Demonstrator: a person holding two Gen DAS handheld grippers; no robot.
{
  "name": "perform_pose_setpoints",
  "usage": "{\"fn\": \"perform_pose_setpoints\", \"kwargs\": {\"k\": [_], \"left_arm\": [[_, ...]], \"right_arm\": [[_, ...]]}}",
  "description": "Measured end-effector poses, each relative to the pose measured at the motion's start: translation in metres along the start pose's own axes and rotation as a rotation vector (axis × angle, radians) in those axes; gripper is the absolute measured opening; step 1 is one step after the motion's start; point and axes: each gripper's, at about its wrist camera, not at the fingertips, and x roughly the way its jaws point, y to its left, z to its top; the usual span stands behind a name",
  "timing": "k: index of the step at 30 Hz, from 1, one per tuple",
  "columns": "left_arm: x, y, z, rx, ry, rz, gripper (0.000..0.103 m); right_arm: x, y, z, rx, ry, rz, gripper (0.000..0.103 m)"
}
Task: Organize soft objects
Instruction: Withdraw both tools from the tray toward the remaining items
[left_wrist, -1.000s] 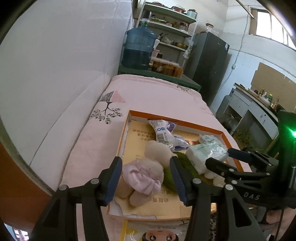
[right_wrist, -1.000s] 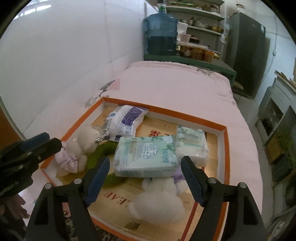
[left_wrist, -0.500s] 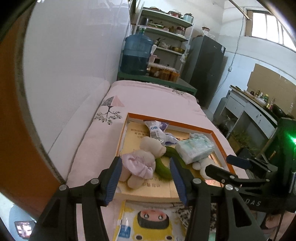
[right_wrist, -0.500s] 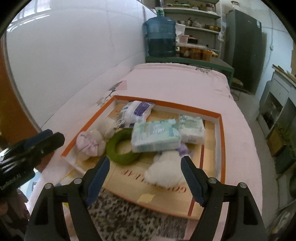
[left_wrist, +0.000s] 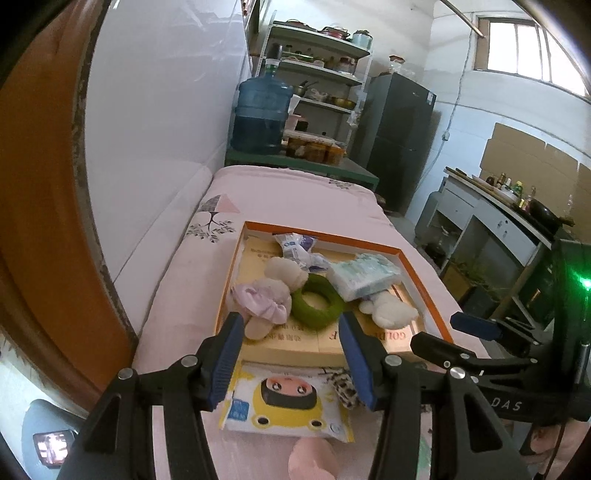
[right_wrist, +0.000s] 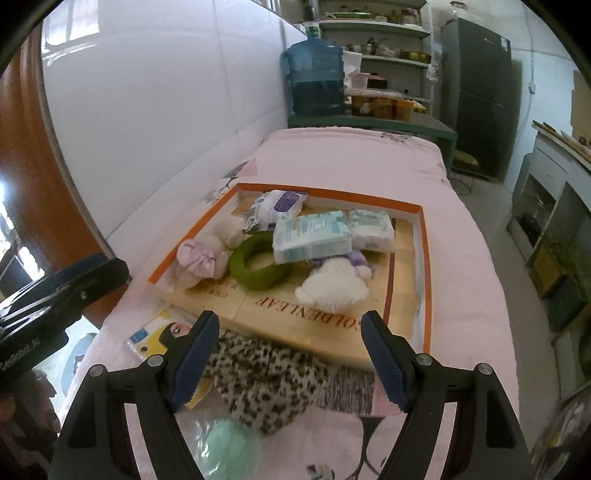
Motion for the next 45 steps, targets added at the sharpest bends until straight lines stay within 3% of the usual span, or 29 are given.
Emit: {"fn": "perform_pose_setpoints", "kwargs": {"k": [24, 37, 45], "left_arm": [[-0.039, -0.011, -0.033, 0.032, 0.003, -0.05, 0.053], [-0.049, -0.008, -0.056, 0.043, 0.004, -0.067, 0.053], [-0.048, -0.004, -0.071, 0.032, 0.028, -0.119, 0.053]], "right_arm": [[-0.045, 0.016, -0.047, 0.037, 0.007, 0.007, 0.08], [-0.05, 0.026, -0.066, 0.027, 0.034, 0.009, 0.08], [-0.047, 0.031, -0.078, 0.024, 0.062, 0.012, 0.08]]}}
